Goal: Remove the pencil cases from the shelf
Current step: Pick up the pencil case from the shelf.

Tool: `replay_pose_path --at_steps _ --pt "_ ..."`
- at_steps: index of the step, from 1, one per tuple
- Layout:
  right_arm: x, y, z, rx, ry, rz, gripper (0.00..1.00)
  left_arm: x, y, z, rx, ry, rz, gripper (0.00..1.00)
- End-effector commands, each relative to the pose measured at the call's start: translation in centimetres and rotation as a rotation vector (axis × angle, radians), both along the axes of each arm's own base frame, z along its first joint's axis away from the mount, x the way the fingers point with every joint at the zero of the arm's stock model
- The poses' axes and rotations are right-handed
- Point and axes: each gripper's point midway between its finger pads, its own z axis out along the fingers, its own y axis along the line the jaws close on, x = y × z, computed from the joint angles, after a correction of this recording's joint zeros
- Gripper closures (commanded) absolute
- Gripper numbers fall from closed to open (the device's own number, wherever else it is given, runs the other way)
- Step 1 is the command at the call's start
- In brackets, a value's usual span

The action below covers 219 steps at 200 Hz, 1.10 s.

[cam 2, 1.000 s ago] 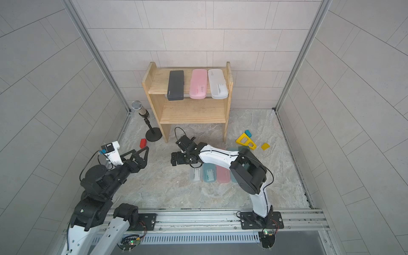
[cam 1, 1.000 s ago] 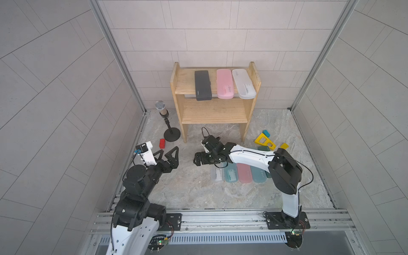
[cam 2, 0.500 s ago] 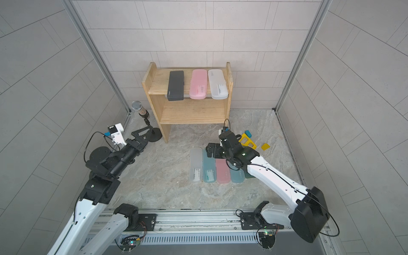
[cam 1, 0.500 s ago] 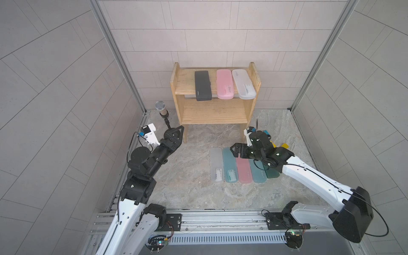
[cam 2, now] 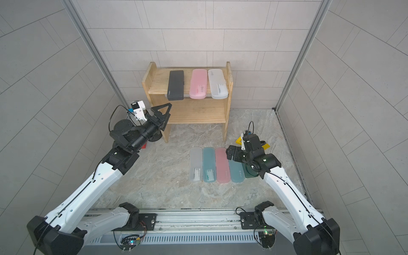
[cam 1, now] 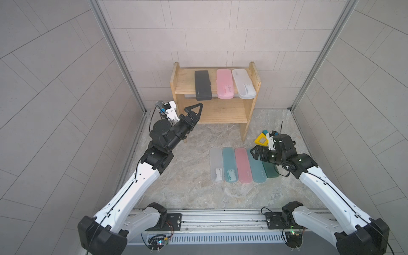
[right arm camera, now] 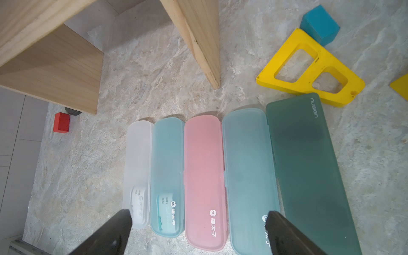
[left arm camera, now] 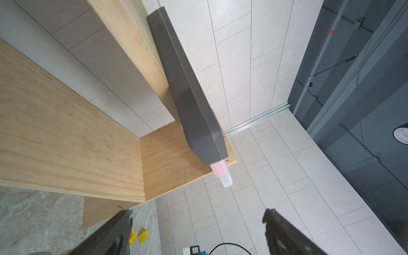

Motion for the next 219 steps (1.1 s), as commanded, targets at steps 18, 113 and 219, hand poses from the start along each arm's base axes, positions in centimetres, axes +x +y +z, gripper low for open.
replay_pose_path --at_steps 18,113,219 --pt "-0.4 -0.5 0.9 0.027 -0.009 0.023 0.0 1.0 0.4 4.1 -0.047 -0.102 0.045 0.0" --pt "0.2 -1.8 1.6 0.038 -0.006 0.01 0.0 4.7 0.7 4.5 -0.058 -0.091 0.072 0.19" --pt "-0.2 -2.0 2.0 0.024 -0.001 0.014 0.0 6.0 1.1 5.1 -0.09 -0.097 0.046 0.36"
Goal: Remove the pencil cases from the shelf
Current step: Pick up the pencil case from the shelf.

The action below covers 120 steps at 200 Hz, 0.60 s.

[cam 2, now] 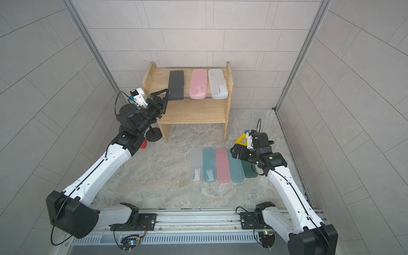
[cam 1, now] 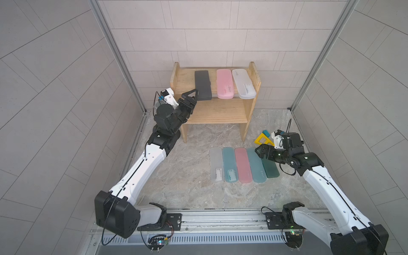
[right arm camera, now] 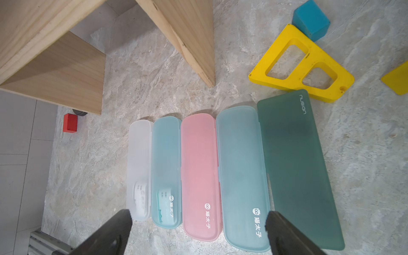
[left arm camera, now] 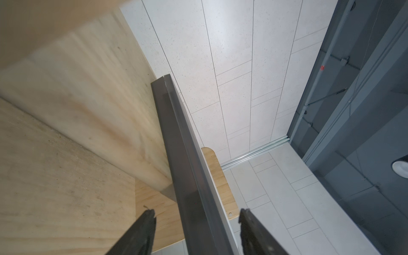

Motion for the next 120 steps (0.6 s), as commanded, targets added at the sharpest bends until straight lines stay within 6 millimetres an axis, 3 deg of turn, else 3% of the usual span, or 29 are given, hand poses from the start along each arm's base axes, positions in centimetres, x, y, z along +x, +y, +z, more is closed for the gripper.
replay_pose_path --at_steps 1,48,120 --pt "-0.1 -0.2 1.3 -0.016 -0.025 0.007 0.0 -0.9 -0.2 3.0 -0.026 -0.08 -0.034 0.36" --pt "-0.1 -0.3 1.7 -0.015 -0.029 0.006 0.0 -1.7 0.1 3.5 -0.012 -0.09 -0.027 0.36" --pt "-0.8 -0.8 2.6 -0.05 -0.04 0.007 0.0 -1.6 -1.0 3.1 -0.033 -0.072 -0.091 0.39"
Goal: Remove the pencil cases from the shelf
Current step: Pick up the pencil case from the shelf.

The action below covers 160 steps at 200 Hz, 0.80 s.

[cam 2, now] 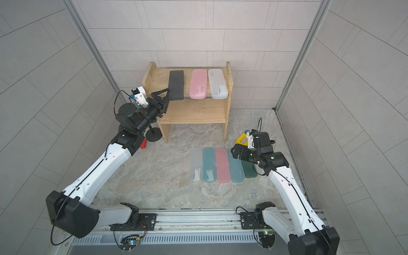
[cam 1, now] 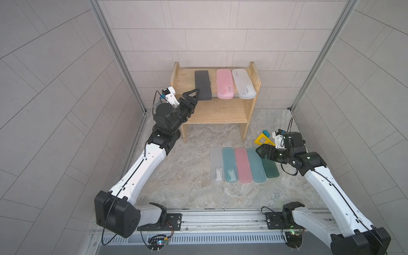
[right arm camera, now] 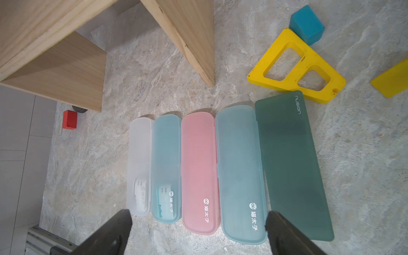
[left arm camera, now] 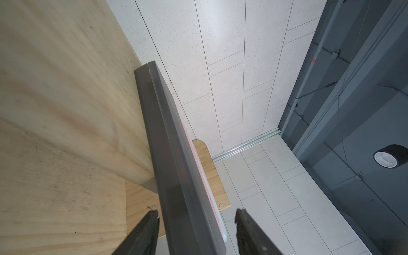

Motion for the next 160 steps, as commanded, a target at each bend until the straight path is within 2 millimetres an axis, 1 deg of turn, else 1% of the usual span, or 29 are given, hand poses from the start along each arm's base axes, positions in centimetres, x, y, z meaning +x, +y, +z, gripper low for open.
replay_pose_path --at_steps 1,18,45,56,70,83,94,121,137,146,153,160 --pt "-0.3 -0.6 1.5 -0.031 -0.034 -0.004 0.0 -0.9 -0.2 2.3 -0.021 -0.062 -0.031 0.39" --pt "-0.3 -0.6 1.7 -0.031 -0.036 -0.004 0.0 -1.0 -0.3 2.4 -0.018 -0.059 -0.04 0.39" --pt "-0.5 -0.6 1.9 -0.025 -0.04 -0.008 0.0 -1.0 -0.6 2.3 -0.016 -0.048 -0.056 0.43" --pt "-0.7 -0.6 2.0 -0.023 -0.042 -0.009 0.0 -1.2 -0.5 2.4 -0.019 -0.05 -0.055 0.49" --pt "-0.9 -0.7 2.2 -0.022 -0.048 -0.013 0.0 -1.3 -0.4 2.3 -0.019 -0.048 -0.052 0.52" --pt "-1.0 -0.8 2.2 -0.023 -0.05 -0.017 0.0 -1.4 -0.3 2.3 -0.015 -0.048 -0.05 0.6" --pt "-1.1 -0.9 2.1 -0.026 -0.05 -0.019 0.0 -1.4 -0.3 2.3 -0.01 -0.048 -0.047 0.62" --pt "-1.3 -0.9 2.4 -0.032 -0.05 -0.016 0.0 -1.7 -0.1 2.2 -0.003 -0.055 -0.038 0.75" --pt "-1.4 -1.0 3.1 -0.036 -0.069 -0.015 0.0 -2.1 0.1 2.1 0.014 -0.069 -0.028 0.79" --pt "-1.5 -0.9 3.8 -0.033 -0.085 -0.007 0.0 -2.5 0.3 2.2 0.038 -0.088 -0.018 0.84" --pt "-1.6 -0.7 4.5 -0.024 -0.101 0.007 0.0 -3.0 0.5 2.3 0.061 -0.114 -0.012 0.89" --pt "-1.8 -0.5 5.3 -0.016 -0.112 0.017 0.0 -3.9 0.7 2.8 0.09 -0.165 -0.008 0.92"
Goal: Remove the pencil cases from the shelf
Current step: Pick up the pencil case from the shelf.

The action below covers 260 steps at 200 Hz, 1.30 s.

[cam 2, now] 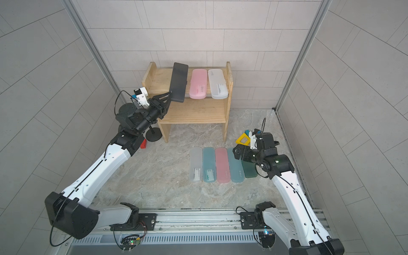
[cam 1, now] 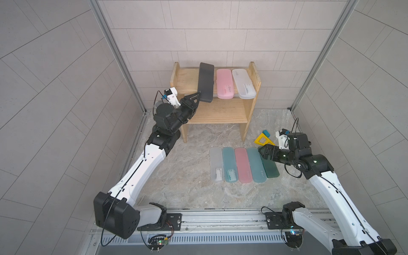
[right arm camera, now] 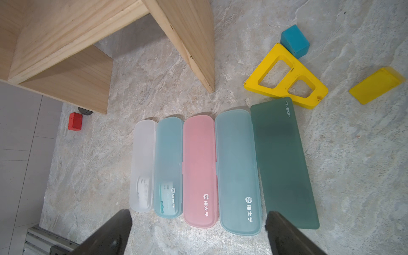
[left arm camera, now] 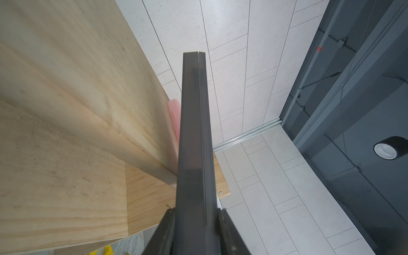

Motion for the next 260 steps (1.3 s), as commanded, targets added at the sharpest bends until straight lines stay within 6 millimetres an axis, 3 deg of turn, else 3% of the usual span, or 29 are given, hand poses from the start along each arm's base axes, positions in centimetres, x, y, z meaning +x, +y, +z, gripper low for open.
replay_pose_path --at_steps 1,23,46,68,83,128,148,183,203,260 --pt "-0.6 0.1 3.2 0.0 -0.071 0.022 0.0 -3.2 1.0 3.4 0.061 -0.185 0.018 0.92" --pt "-2.1 1.1 7.4 0.03 -0.147 0.06 0.0 -6.8 2.0 4.8 0.151 -0.337 0.05 1.0" --pt "-3.8 1.7 12.3 0.093 -0.269 0.066 0.0 -10.3 3.5 5.1 0.262 -0.445 0.102 1.0" --pt "-4.8 2.2 15.4 0.18 -0.338 0.067 0.0 -13.9 4.2 5.1 0.284 -0.558 0.106 1.0" --pt "-5.1 3.0 17.0 0.263 -0.375 0.081 0.0 -16.1 4.7 4.3 0.313 -0.616 0.116 1.0" --pt "-4.4 6.4 20.5 0.425 -0.468 0.134 0.0 -19.4 6.6 -1.5 0.416 -0.648 0.191 1.0" --pt "-3.7 9.9 21.8 0.429 -0.496 0.204 0.0 -20.4 7.3 -3.1 0.459 -0.653 0.221 1.0" --pt "-3.6 19.0 23.0 0.373 -0.517 0.374 0.0 -21.6 8.0 -4.2 0.519 -0.66 0.251 1.0" --pt "-3.4 23.2 23.5 0.384 -0.512 0.434 0.0 -22.0 8.3 -4.7 0.542 -0.657 0.258 1.0" --pt "-3.6 31.2 25.1 0.415 -0.526 0.552 0.0 -22.7 8.9 -6.2 0.557 -0.648 0.278 1.0"
